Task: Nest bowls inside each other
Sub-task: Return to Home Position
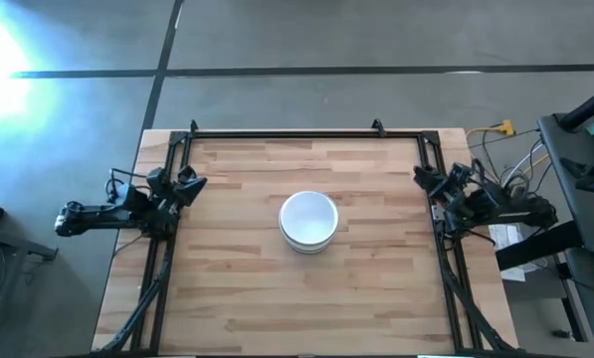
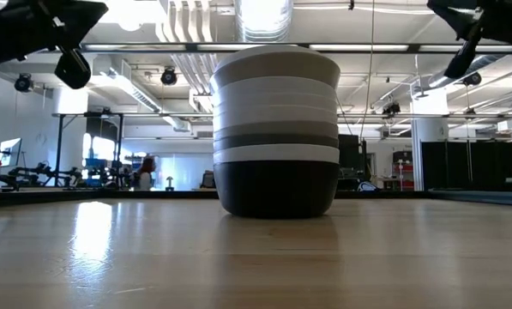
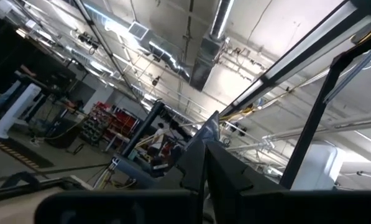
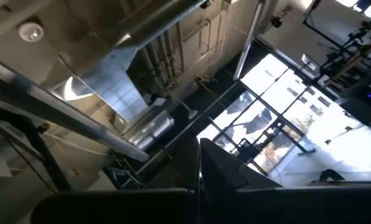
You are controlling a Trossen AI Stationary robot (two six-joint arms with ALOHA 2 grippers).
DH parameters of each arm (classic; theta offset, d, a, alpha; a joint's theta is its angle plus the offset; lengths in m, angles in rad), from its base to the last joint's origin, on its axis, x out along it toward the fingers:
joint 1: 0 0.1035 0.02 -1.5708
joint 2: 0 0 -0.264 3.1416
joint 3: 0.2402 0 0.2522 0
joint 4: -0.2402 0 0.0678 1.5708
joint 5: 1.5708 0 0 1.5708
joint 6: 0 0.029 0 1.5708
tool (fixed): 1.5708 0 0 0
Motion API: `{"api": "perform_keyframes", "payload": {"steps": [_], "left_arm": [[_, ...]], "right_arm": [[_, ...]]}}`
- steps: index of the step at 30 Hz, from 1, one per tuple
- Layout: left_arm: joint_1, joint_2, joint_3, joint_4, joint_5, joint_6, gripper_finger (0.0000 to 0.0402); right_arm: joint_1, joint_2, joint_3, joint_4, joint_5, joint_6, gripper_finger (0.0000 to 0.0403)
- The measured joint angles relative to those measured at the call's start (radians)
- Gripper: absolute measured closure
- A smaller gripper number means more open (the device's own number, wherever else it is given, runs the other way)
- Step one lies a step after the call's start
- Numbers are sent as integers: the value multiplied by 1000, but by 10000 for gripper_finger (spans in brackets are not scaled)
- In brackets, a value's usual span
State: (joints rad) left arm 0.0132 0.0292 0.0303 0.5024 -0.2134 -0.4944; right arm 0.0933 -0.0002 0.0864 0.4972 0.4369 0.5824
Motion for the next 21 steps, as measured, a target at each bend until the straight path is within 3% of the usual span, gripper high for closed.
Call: {"api": "perform_keyframes", "payload": {"steps": [2,7,13,21], "left_arm": [[0,1,-1,6,0,1,402],[0,0,0,5,0,0,402],[0,2,-22,-36,0,-58,402],[0,14,-22,-416,3,-189,402]], "right_arm": [[0,0,-75,128,-8,4,394],[0,0,-77,87,-18,-5,394],[0,1,-77,31,-16,-131,394],[0,2,-77,-160,-17,-138,394]]}}
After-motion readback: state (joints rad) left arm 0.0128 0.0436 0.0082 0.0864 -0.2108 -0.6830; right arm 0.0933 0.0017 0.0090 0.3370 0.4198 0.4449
